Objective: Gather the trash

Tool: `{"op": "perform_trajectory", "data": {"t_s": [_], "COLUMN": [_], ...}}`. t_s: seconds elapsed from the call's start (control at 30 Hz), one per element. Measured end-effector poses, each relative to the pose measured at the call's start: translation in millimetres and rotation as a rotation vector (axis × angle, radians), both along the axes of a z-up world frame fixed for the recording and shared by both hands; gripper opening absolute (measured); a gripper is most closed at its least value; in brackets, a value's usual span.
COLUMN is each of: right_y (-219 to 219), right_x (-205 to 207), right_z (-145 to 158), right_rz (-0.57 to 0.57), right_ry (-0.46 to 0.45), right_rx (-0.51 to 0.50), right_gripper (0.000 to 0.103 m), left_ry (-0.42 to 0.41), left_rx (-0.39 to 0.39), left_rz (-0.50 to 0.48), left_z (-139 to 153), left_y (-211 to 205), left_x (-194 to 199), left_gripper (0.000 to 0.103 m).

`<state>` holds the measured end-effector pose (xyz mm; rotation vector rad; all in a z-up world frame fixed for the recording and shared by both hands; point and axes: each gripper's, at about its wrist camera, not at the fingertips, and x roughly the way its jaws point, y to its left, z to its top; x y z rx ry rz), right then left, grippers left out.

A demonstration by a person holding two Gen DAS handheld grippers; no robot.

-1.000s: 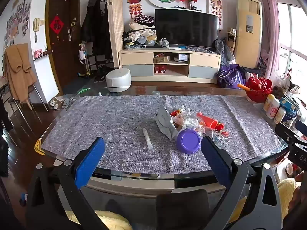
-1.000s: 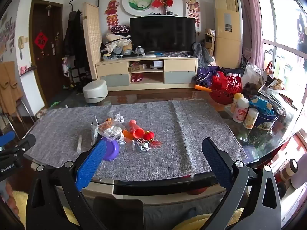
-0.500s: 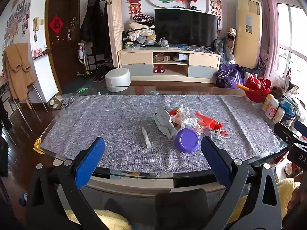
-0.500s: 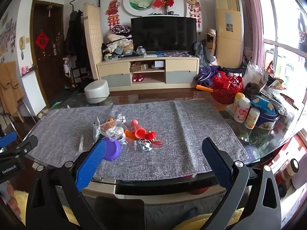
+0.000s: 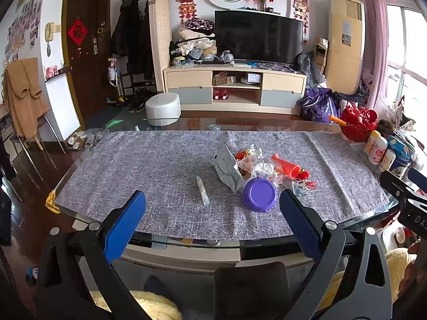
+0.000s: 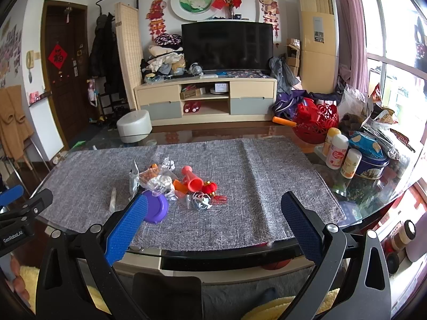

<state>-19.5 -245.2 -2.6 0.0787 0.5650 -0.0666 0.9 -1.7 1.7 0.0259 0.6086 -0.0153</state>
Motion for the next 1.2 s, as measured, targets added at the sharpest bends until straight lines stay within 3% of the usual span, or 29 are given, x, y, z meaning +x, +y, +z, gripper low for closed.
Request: {"op": "perform_trajectory", "data": {"t_s": [1.2], "right_y": [3.9], "right_x": [11.4], "right_z": [-4.1], "right_rz": [0.007], "right_ry": [0.014], "right_rx": [0.005], "right_gripper": [0.100], "left_ry": [0.006], "left_rx": [-0.006], "left_rz": [0.007], "left_z": [1.8], "left_y": [1.1], "left_x": [7.0], "left_gripper": [0.095]}}
